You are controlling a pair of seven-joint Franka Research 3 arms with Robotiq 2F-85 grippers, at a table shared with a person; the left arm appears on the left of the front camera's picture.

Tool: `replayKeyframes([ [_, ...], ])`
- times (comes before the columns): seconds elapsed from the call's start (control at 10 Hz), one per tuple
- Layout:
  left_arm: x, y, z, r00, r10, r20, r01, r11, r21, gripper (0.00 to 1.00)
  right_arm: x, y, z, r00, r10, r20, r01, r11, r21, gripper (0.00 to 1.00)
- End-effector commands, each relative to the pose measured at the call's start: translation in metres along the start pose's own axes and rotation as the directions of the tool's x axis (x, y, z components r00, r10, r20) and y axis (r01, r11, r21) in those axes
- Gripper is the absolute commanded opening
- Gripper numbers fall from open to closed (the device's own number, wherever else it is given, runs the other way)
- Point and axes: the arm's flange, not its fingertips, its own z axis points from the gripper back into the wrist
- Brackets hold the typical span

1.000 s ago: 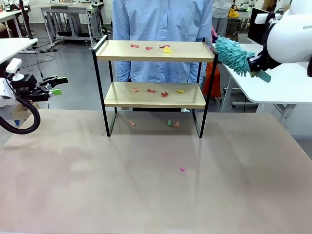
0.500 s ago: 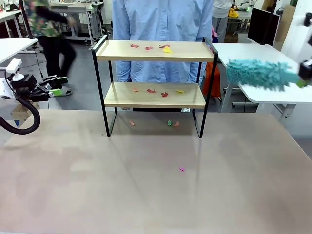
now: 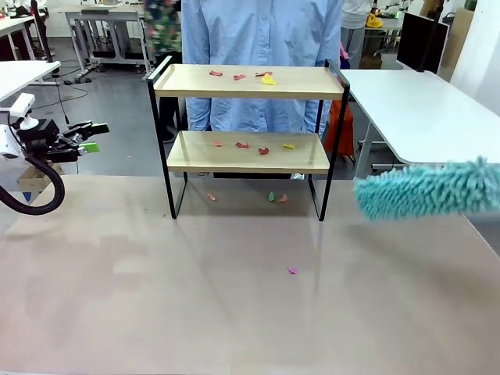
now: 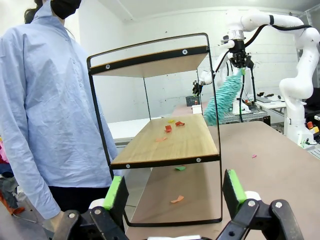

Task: Clean the shelf.
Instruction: Clean the specific section of the Shelf indicated by the human with the Duster.

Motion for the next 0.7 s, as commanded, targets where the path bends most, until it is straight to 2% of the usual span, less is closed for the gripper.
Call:
replayKeyframes([
  [0.0, 0.003, 0.0, 0.0, 1.0, -0.011, -0.003, 0.011, 1.0, 0.001, 1.0, 0.009, 0.017, -0.007, 0.976, 0.209, -0.064, -0.207, 0.978, 0.036, 0.13],
  [0.1, 0.003, 0.0, 0.0, 1.0, -0.011, -0.003, 0.011, 1.0, 0.001, 1.0, 0.021, 0.03, -0.017, 0.949, 0.305, -0.082, -0.3, 0.952, 0.067, 0.13],
  [0.3, 0.003, 0.0, 0.0, 1.0, -0.011, -0.003, 0.011, 1.0, 0.001, 1.0, 0.058, 0.05, -0.041, 0.897, 0.428, -0.111, -0.414, 0.901, 0.133, 0.13],
  [0.6, 0.003, 0.0, 0.0, 1.0, -0.011, -0.003, 0.011, 1.0, 0.001, 1.0, 0.086, 0.059, -0.057, 0.878, 0.46, -0.132, -0.442, 0.885, 0.145, 0.13],
])
